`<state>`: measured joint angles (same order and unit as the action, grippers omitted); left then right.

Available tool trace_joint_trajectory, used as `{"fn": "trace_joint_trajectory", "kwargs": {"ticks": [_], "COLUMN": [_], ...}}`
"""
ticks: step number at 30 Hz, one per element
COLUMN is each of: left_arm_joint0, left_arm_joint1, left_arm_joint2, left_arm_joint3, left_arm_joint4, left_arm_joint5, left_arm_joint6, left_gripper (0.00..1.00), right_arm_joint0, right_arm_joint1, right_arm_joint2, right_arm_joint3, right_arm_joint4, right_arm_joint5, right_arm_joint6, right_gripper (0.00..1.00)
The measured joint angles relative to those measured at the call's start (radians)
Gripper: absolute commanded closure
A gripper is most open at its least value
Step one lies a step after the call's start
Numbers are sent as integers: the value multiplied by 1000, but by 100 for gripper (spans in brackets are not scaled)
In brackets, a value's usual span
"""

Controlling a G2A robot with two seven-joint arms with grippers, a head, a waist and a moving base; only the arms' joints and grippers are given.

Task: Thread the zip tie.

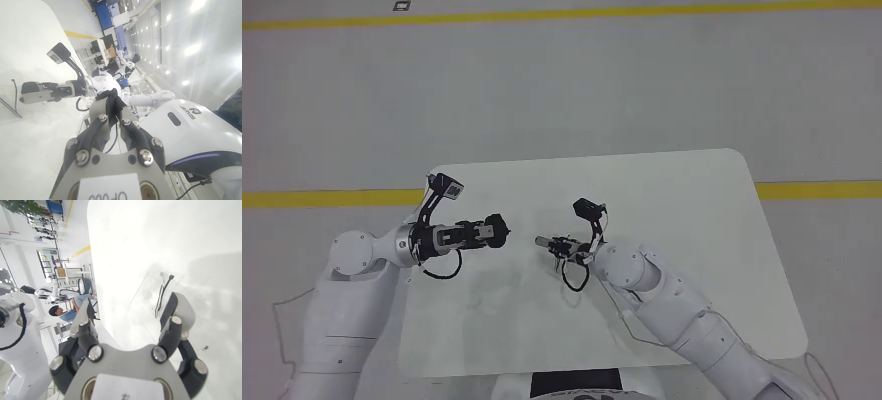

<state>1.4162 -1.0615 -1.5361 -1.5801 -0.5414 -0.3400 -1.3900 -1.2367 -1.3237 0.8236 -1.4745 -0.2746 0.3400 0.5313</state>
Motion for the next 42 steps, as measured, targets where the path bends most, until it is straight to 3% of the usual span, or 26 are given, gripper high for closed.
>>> {"fn": "trace_joint_trajectory", "kwargs": {"ticks": [3,17,30,42], "left_arm_joint0": [0,0,0,0], "left_arm_joint1": [0,0,0,0], "left_arm_joint2": [0,0,0,0], "left_arm_joint3": [0,0,0,0], "left_arm_joint4": [0,0,0,0], "left_arm_joint5": [0,0,0,0], "left_arm_joint6": [0,0,0,0], "left_gripper": [100,100,100,100], "right_arm_joint0": [3,-6,-57,-83], "right_arm_joint1": [-6,-31,-57,-98], "right_arm_joint2": [0,19,69,115], "right_arm_joint3": [14,50,3,12], "right_arm_joint4": [-4,-91,-203,-300], "right_arm_joint5": [0,0,0,0], "right_arm_joint6": [0,5,52,90], "right_gripper": [53,53,59,64]}}
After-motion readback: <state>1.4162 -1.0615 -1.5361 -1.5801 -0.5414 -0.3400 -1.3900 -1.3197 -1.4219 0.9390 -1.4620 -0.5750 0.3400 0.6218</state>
